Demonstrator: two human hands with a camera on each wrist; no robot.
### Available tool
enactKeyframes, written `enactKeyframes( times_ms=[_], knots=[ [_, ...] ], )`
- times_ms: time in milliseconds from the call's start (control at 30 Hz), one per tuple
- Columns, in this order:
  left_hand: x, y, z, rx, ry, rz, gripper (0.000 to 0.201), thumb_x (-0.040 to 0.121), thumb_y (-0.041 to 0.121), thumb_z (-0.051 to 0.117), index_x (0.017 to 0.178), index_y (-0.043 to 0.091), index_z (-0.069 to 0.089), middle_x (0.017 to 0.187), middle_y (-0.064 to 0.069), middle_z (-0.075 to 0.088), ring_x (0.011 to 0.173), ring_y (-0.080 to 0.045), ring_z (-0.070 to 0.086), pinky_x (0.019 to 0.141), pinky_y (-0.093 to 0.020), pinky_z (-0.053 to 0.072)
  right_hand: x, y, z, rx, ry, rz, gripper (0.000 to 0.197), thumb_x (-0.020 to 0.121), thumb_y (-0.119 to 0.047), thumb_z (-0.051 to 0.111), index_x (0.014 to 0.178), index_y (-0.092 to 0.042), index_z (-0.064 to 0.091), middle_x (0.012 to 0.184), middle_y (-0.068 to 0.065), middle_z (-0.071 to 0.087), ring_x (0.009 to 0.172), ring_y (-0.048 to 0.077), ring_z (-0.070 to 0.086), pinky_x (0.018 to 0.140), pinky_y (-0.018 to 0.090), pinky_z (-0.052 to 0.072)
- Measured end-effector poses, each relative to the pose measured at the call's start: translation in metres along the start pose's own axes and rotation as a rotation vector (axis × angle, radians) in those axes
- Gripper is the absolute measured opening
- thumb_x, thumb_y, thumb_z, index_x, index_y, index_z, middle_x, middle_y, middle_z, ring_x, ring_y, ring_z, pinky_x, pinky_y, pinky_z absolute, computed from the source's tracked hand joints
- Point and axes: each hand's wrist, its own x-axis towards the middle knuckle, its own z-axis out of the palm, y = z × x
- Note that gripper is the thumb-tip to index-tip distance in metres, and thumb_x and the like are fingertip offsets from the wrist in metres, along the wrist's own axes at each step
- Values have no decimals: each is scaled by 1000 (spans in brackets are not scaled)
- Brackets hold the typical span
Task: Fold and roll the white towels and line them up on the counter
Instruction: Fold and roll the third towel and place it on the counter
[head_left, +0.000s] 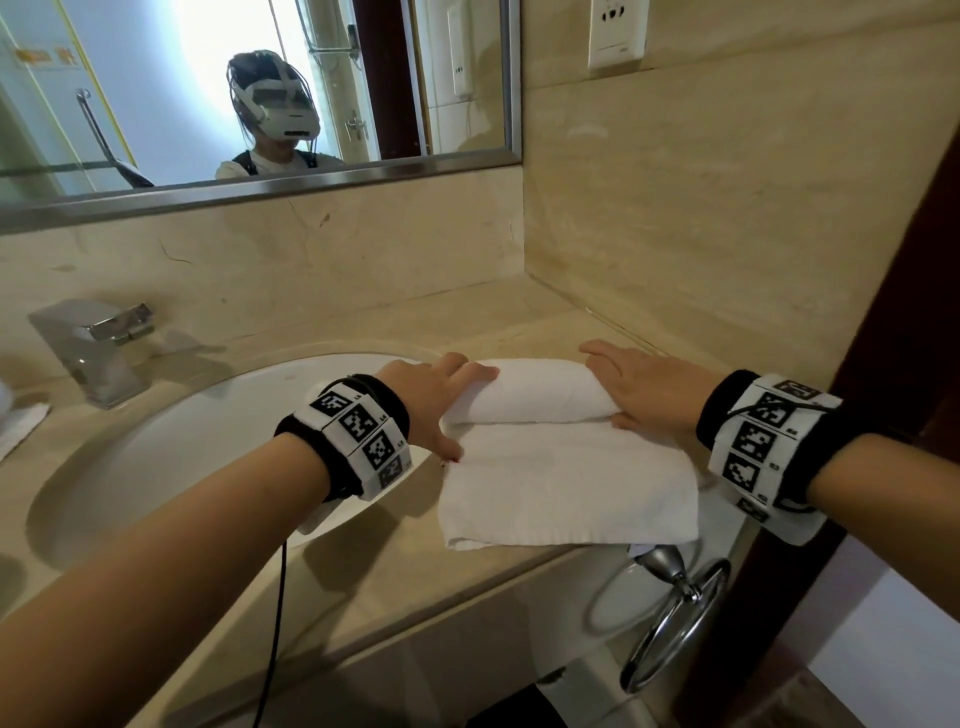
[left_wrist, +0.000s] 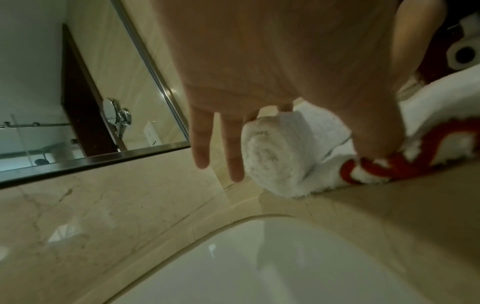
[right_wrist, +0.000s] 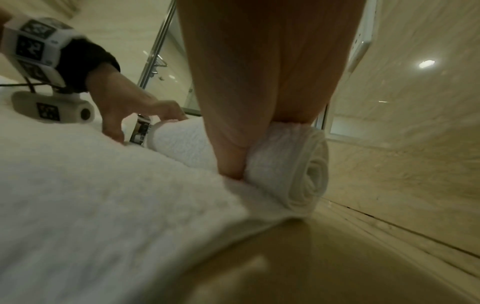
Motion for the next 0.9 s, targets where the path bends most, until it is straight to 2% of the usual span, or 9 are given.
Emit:
enactKeyframes(
  times_ms=[100, 200, 300, 400, 467, 533, 733, 800, 900],
  knots=[
    [0, 3, 1, 80, 93, 8, 95, 71, 57, 69, 142, 27, 13, 143, 5, 36, 114, -20, 54, 90, -34, 44, -11, 2, -4, 46, -121, 12, 78, 93, -36, 47, 149, -7, 1, 158, 7, -9, 144, 24, 14, 116, 31, 19],
    [-2, 2, -4, 135, 117, 38, 86, 71, 57, 68, 136, 23, 24, 138, 3, 43, 125, -19, 44, 107, -39, 29, -21, 1, -13, 234, -259, 52, 80, 95, -32, 45, 150, -14, -10, 158, 3, -10, 146, 19, 3, 117, 27, 9],
    [-9, -6, -8, 1, 140, 90, 61, 81, 45, 64, 133, 25, 38, 134, 3, 48, 126, -18, 40, 106, -34, 30, -23, 0, -21, 409, -274, 87, 66, 97, -15, 39, 151, -15, 1, 157, 2, 14, 141, 22, 23, 115, 29, 21],
    [-13, -9, -8, -190, 177, 108, 36, 90, 25, 56, 126, 22, 52, 126, 1, 54, 120, -20, 46, 101, -32, 36, -18, 4, -25, 413, -175, 114, 40, 95, -8, 39, 131, -24, 39, 134, 5, 49, 114, 25, 50, 98, 36, 42],
    [-12, -7, -7, -267, 190, 79, 29, 90, 17, 55, 119, 18, 58, 121, -2, 57, 114, -21, 50, 97, -31, 38, -17, 4, -29, 406, -123, 115, 27, 92, -5, 42, 110, -26, 46, 115, 1, 55, 96, 21, 51, 76, 28, 43],
    [-9, -6, -9, -308, 197, 39, 26, 87, 13, 59, 113, 15, 62, 119, -2, 60, 111, -21, 53, 91, -26, 37, -16, 3, -35, 456, -103, 138, 32, 88, -1, 45, 111, -22, 49, 107, -1, 53, 92, 19, 49, 67, 25, 39],
    [8, -6, -24, -391, 72, -76, 43, 77, 13, 72, 117, 14, 57, 113, -2, 63, 103, -19, 57, 85, -25, 40, -4, 21, -51, 597, -246, 297, 45, 85, -15, 63, 128, -18, 50, 124, 2, 58, 111, 21, 54, 97, 31, 41],
    [12, -7, -26, -396, 10, -100, 59, 77, 19, 74, 129, 17, 49, 118, 0, 62, 109, -20, 57, 92, -28, 41, -4, 21, -49, 586, -267, 288, 40, 85, -18, 63, 125, -19, 55, 123, 1, 59, 109, 19, 54, 97, 31, 42],
    [14, -8, -26, -363, -16, -98, 53, 76, 22, 75, 126, 19, 56, 119, 1, 63, 110, -18, 58, 92, -26, 42, -7, 19, -42, 605, -251, 280, 42, 84, -21, 66, 124, -18, 56, 119, 0, 59, 104, 17, 53, 87, 26, 40]
  ],
)
